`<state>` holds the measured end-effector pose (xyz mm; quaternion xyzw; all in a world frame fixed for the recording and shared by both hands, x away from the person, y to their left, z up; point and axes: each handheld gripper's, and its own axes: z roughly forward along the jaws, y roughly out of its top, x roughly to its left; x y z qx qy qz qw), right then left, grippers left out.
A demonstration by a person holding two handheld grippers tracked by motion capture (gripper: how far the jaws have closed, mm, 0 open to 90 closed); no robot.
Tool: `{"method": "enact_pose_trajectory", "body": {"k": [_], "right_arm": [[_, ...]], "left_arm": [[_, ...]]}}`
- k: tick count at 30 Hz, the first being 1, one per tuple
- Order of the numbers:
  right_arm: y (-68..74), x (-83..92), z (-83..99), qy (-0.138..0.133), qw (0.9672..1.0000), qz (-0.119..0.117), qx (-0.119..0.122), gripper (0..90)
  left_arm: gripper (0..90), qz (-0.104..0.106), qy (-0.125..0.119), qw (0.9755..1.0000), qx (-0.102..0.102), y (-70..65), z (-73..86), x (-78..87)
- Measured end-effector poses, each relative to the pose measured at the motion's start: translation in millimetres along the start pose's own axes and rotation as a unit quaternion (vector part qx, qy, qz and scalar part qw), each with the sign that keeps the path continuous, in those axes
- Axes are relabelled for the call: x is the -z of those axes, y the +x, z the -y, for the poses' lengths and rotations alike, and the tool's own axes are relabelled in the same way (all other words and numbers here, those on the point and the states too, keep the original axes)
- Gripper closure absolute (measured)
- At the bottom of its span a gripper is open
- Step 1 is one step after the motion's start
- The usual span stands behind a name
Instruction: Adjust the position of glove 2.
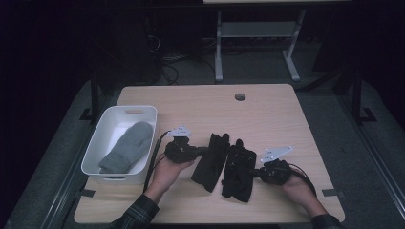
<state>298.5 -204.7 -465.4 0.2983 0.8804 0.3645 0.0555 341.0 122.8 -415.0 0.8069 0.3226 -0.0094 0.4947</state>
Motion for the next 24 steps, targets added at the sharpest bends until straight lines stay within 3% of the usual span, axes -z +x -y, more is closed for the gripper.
{"method": "enact_pose_trajectory", "body": {"k": [15,24], "right_arm": [[-0.5,-16.8,-17.8,0.000,0.9999,-0.009,0.012,90.0],[2.0,-24.9,-25.4,-0.003,0.9998,-0.012,0.012,90.0]], "left_arm": [[88.0,0.028,-0.007,0.9995,-0.012,-14.1,-13.8,-16.4],[87.9,0.038,0.016,0.9987,-0.030,-25.3,-15.0,-40.1]]}}
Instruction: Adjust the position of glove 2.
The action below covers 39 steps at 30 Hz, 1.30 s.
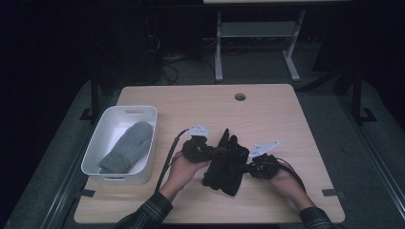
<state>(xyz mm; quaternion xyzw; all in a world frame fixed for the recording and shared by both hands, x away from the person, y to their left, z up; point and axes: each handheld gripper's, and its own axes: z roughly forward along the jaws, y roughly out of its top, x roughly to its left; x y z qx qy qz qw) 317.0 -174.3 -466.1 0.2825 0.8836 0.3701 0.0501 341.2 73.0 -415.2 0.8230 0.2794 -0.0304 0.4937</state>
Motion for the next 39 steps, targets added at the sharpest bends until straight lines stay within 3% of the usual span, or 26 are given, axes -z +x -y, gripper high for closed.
{"method": "enact_pose_trajectory", "body": {"k": [10,17,20,23,28,34,39], "right_arm": [[-0.9,1.7,0.0,-0.003,1.0000,0.002,0.002,90.0],[-13.8,18.1,7.6,-0.019,0.9994,0.022,-0.020,89.9],[-16.7,22.4,9.9,-0.023,0.9990,0.029,-0.026,87.3],[-21.1,28.8,14.1,-0.031,0.9978,0.048,-0.033,75.9],[-29.9,33.7,20.4,-0.036,0.9947,0.079,-0.056,46.5],[-34.9,29.1,24.0,-0.028,0.9929,0.096,-0.066,33.8],[-36.3,26.2,25.6,-0.023,0.9916,0.111,-0.063,28.3]], "left_arm": [[87.9,0.017,0.014,0.9997,-0.004,-7.7,1.8,-21.6],[89.2,0.030,0.003,0.9994,-0.018,-12.8,-2.3,-16.2],[89.2,0.029,0.009,0.9992,-0.025,-13.8,-1.6,-15.8],[89.2,0.030,0.022,0.9989,-0.028,-14.9,2.3,-21.3],[89.3,0.038,0.056,0.9971,-0.035,-20.3,12.7,-39.1],[89.3,0.035,0.096,0.9937,-0.046,-28.4,22.8,-54.7],[89.4,0.024,0.111,0.9922,-0.051,-29.1,26.3,-51.4]]}}
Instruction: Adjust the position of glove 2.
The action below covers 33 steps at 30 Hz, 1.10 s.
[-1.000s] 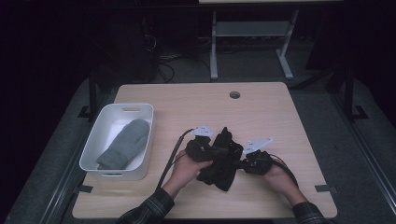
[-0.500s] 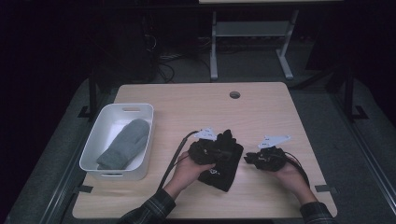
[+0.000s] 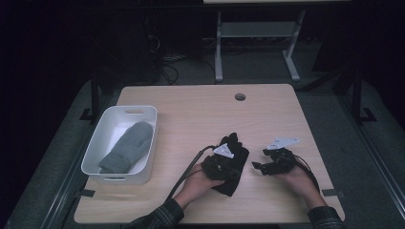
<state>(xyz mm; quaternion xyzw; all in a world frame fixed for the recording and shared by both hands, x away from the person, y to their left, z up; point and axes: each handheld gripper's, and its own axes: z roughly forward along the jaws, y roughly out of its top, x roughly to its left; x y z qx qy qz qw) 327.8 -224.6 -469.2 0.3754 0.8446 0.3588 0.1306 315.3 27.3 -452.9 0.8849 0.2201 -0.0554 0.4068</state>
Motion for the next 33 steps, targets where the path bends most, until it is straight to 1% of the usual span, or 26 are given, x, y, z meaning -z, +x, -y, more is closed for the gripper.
{"method": "enact_pose_trajectory", "body": {"k": [2,5,10,13,14,18,21,22,23,28,30,33], "right_arm": [[-0.6,0.1,0.2,0.001,1.0000,0.003,-0.005,27.1],[-1.2,-0.3,0.4,-0.001,1.0000,0.009,-0.004,25.5],[-1.6,-0.6,0.5,-0.002,0.9999,0.012,-0.004,23.1],[-2.6,-0.4,0.8,-0.004,0.9999,0.015,-0.007,21.4],[-2.9,-0.4,0.9,-0.005,0.9998,0.017,-0.008,20.7],[-4.5,-0.8,1.7,-0.002,0.9997,0.023,-0.011,19.3],[-5.0,-2.2,2.2,0.001,0.9996,0.027,-0.008,18.5],[-4.8,-2.6,2.3,0.001,0.9996,0.028,-0.005,18.1],[-4.1,-3.0,2.4,0.003,0.9995,0.030,-0.004,17.8],[-3.0,-5.0,3.1,0.011,0.9994,0.031,0.004,17.1],[-2.8,-5.5,3.3,0.013,0.9994,0.032,0.004,16.4],[-3.3,-6.1,3.8,0.010,0.9995,0.029,0.002,15.4]], "left_arm": [[89.3,-0.007,0.006,1.0000,-0.004,-0.9,2.5,3.5],[89.3,-0.016,0.019,0.9997,-0.008,-0.7,8.0,9.4],[89.3,-0.029,0.031,0.9990,-0.011,0.2,18.0,21.4],[89.3,-0.036,0.033,0.9987,-0.012,0.0,23.6,28.7],[89.4,-0.038,0.039,0.9984,-0.014,0.1,24.6,31.2],[89.3,-0.047,0.042,0.9980,-0.010,2.3,33.0,42.5],[89.3,-0.051,0.044,0.9977,-0.006,5.2,38.0,49.9],[89.4,-0.051,0.049,0.9975,-0.010,6.1,38.7,52.0],[89.3,-0.052,0.046,0.9976,-0.007,5.8,39.5,52.5],[89.2,-0.052,0.045,0.9976,-0.009,5.2,39.3,55.0],[85.6,-0.049,0.042,0.9979,-0.010,4.5,38.5,55.5],[77.8,-0.054,0.036,0.9978,-0.015,4.3,36.1,58.1]]}}
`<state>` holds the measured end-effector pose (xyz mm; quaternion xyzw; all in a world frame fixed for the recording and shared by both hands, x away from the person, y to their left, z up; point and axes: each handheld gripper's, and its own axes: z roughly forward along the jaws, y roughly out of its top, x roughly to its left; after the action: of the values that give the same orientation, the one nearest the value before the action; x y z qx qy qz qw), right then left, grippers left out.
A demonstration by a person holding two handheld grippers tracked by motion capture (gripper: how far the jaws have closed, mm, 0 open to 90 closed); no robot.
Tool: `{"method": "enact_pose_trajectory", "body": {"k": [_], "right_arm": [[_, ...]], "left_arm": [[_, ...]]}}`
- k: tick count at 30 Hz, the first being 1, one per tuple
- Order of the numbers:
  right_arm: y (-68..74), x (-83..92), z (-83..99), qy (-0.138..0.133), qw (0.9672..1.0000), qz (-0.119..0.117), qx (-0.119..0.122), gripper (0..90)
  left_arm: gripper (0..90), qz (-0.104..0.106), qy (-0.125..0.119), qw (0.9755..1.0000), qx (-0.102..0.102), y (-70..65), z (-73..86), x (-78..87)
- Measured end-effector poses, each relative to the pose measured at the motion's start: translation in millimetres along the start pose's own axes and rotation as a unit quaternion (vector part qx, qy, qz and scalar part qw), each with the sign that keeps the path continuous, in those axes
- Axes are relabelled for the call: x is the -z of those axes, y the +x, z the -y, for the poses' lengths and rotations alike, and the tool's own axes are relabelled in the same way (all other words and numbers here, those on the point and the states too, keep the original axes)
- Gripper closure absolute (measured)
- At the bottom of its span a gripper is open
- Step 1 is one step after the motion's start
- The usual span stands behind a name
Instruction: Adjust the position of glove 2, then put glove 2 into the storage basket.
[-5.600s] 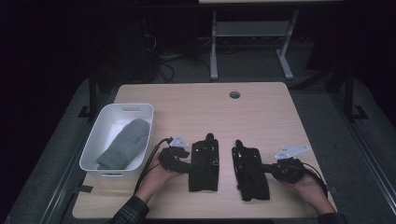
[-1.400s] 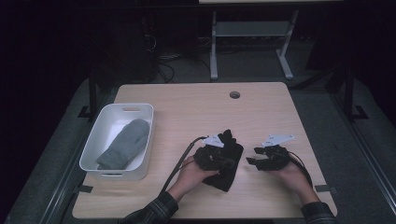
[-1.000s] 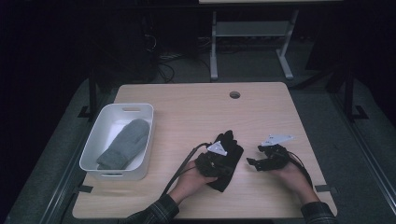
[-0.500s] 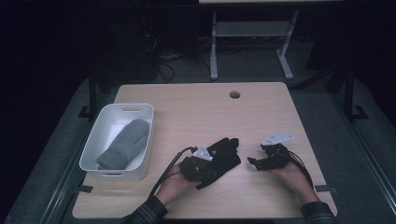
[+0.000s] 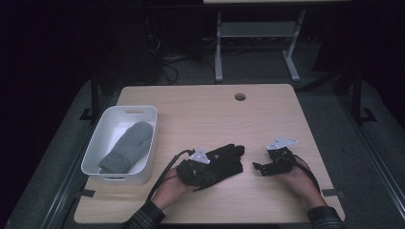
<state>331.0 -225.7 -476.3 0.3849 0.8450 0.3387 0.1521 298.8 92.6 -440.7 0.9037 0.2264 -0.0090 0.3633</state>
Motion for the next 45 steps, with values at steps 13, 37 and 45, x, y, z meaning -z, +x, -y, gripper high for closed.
{"method": "enact_pose_trajectory", "body": {"k": [13,37,45], "right_arm": [[-3.1,-1.7,7.1,-0.024,0.9996,-0.012,-0.008,12.7],[-2.7,-1.7,7.1,-0.023,0.9996,-0.012,-0.010,12.6],[-2.7,-1.7,7.1,-0.023,0.9996,-0.012,-0.010,12.6]], "left_arm": [[40.1,-0.022,-0.029,0.9991,-0.021,24.4,-23.2,14.9],[13.1,-0.023,0.019,0.9982,-0.051,52.5,-30.6,-31.7],[12.2,-0.026,0.015,0.9980,-0.056,51.8,-26.3,-36.9]]}}
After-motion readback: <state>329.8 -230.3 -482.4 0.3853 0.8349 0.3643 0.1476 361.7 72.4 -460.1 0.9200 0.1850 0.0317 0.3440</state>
